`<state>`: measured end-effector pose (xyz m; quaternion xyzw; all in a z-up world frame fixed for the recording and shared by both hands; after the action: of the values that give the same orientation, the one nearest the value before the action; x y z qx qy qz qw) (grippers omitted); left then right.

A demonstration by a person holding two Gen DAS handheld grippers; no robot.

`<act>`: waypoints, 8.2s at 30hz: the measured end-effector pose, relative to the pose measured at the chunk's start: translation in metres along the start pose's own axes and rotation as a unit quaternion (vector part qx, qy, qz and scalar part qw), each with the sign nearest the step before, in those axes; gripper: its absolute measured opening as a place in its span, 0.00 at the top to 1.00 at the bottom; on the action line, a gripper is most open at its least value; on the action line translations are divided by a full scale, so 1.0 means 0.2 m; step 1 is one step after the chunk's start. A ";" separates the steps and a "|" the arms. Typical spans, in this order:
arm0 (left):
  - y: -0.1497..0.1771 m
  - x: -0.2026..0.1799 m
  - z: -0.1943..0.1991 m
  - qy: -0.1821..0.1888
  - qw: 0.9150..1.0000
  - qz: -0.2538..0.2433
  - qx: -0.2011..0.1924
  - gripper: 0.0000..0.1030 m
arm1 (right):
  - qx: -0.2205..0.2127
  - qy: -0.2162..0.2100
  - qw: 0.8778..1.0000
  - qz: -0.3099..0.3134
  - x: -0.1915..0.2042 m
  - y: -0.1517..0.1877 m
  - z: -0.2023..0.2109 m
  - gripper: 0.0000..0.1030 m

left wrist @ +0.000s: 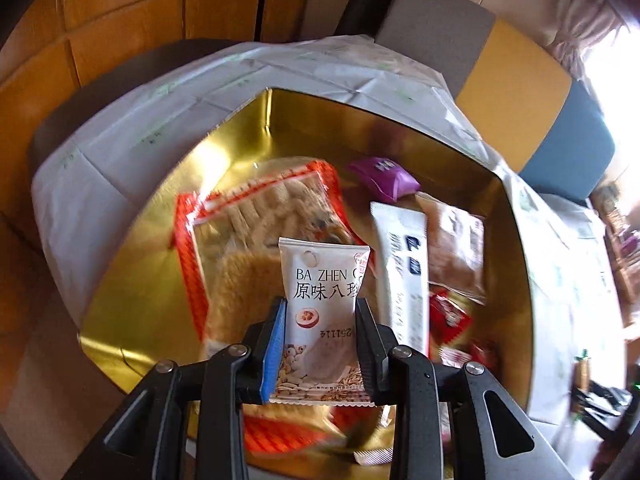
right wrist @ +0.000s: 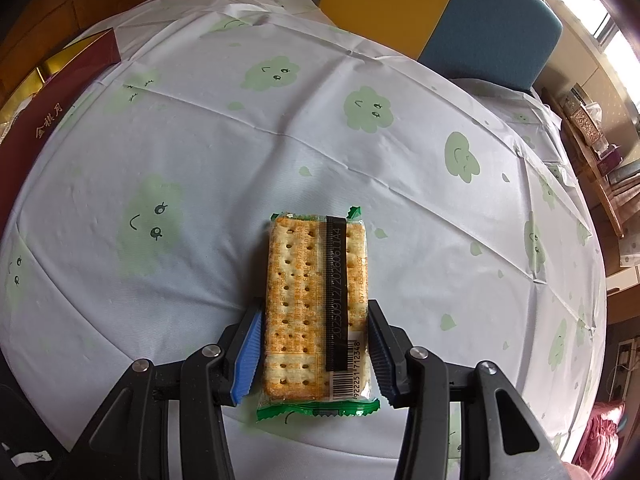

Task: Organize snacks
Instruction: 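Carry the BA ZHEN pack over the gold tin and lower it with the left gripper, then open the left gripper and withdraw it from the tin, then carry the cracker pack into the gold tin and lower it with the right gripper, then open the right gripper and withdraw it from the tin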

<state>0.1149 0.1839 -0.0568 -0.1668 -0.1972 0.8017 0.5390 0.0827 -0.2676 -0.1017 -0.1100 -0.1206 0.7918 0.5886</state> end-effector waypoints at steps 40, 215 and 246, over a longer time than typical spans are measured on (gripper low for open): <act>0.23 -0.11 0.09 -0.034 0.997 -0.068 -0.024 0.70 | 0.013 -0.019 0.999 -0.038 -0.11 -0.07 0.00 0.51; 0.33 0.01 0.46 -0.046 0.989 -0.040 -0.137 0.31 | -0.194 -0.108 0.975 0.016 1.22 -0.21 0.44 0.59; 0.33 0.01 0.48 -0.045 0.988 -0.045 -0.143 0.30 | -0.198 -0.107 0.974 0.019 1.24 -0.21 0.45 0.59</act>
<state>0.0157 0.1509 -0.0055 -0.1967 -0.3414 0.7470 0.5355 0.0230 -0.0242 -0.0104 -0.1412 -0.3355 0.7701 0.5239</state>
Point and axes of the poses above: each gripper's, at about its wrist camera, not at the fingertips, and z roughly against the way its jaws point, x to its left, y to its underside, the point moved 3 cm from there along -z, roughly the way its jaws point, and after that the axes turned 8 degrees about -y, right-handed, at the moved point
